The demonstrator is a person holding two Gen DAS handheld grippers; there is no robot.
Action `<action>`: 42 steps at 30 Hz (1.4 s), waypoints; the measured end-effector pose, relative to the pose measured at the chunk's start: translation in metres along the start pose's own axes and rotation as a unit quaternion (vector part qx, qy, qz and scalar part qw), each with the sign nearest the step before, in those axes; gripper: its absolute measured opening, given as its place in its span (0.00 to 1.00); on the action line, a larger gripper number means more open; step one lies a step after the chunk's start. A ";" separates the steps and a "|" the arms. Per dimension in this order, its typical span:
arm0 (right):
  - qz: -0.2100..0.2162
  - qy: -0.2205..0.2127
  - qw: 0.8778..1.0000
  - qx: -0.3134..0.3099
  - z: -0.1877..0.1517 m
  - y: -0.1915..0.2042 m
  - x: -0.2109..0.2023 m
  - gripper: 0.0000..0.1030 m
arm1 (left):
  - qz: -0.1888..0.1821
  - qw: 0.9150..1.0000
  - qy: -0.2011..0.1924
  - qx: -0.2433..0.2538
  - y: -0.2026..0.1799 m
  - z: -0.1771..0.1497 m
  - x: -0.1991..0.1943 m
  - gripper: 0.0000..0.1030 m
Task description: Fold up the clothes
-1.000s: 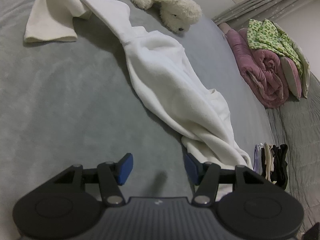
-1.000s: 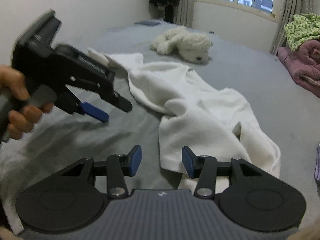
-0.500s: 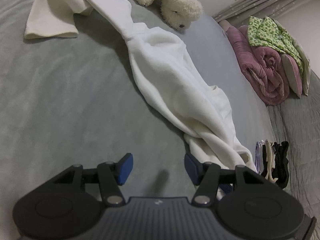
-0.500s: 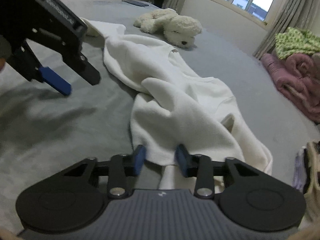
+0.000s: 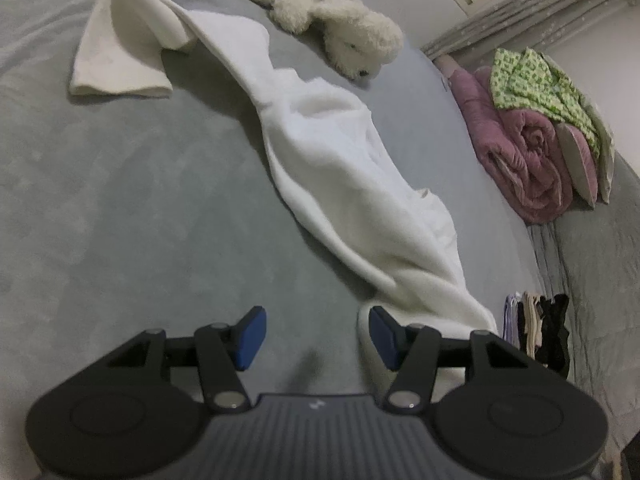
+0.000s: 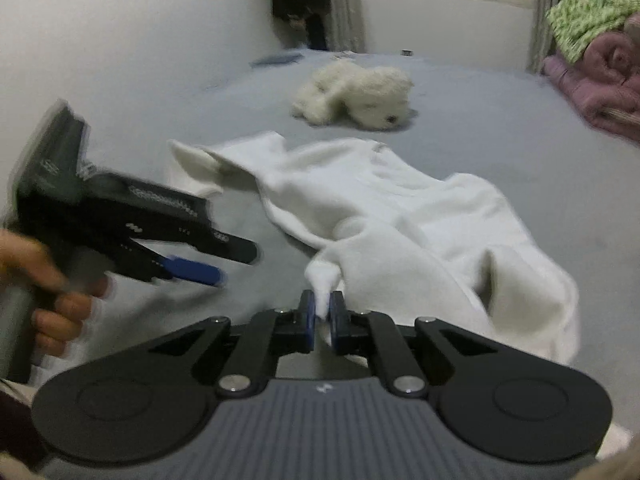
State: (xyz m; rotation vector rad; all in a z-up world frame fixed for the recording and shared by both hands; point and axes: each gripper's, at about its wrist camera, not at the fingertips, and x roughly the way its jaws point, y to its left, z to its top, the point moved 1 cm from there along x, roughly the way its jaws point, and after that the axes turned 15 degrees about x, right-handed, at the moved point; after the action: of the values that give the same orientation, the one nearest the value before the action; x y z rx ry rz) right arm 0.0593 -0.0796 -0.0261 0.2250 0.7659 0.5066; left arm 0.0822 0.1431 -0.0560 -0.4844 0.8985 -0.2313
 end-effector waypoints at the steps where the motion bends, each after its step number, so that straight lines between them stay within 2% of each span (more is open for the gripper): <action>1: 0.018 0.000 1.000 0.011 0.003 0.002 -0.005 0.07 | 0.000 1.000 -0.004 -0.003 0.001 0.000 -0.003 0.56; 7: 0.132 0.004 0.988 0.077 0.015 0.015 -0.030 0.07 | 0.001 1.000 -0.021 -0.022 0.016 0.002 -0.018 0.56; 10: 0.170 0.020 0.981 0.094 0.017 0.021 -0.034 0.08 | 0.002 0.999 -0.026 -0.028 0.023 0.002 -0.025 0.56; 13: 0.167 0.046 0.981 0.087 0.015 0.027 -0.032 0.08 | 0.004 0.999 -0.029 -0.030 0.029 0.002 -0.030 0.56; 18: 0.097 0.113 0.988 0.046 0.000 0.030 -0.006 0.09 | 0.011 0.999 -0.024 -0.029 0.036 0.001 -0.031 0.55; 23: 0.048 0.148 0.988 0.016 -0.016 0.032 0.017 0.10 | 0.010 1.000 -0.009 -0.017 0.036 -0.003 -0.030 0.55; 33: 0.038 0.154 0.987 0.001 -0.023 0.020 0.024 0.17 | -0.035 0.998 0.037 0.020 0.026 -0.031 -0.037 0.54; 34: 0.040 0.152 0.988 -0.001 -0.024 0.019 0.022 0.20 | -0.039 0.998 0.041 0.019 0.028 -0.033 -0.037 0.54; 37: 0.050 0.135 0.990 0.003 -0.024 0.016 0.008 0.40 | -0.058 0.997 0.053 0.003 0.034 -0.040 -0.037 0.53; 42: 0.075 0.113 0.990 0.046 -0.020 -0.002 -0.013 0.42 | -0.087 0.993 0.068 -0.030 0.040 -0.050 -0.033 0.50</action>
State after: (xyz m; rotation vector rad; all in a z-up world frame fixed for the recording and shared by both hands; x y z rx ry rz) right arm 0.0378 -0.0880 -0.0333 0.3159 1.0002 0.6479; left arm 0.0225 0.1751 -0.0794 -0.6085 0.9994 -0.4013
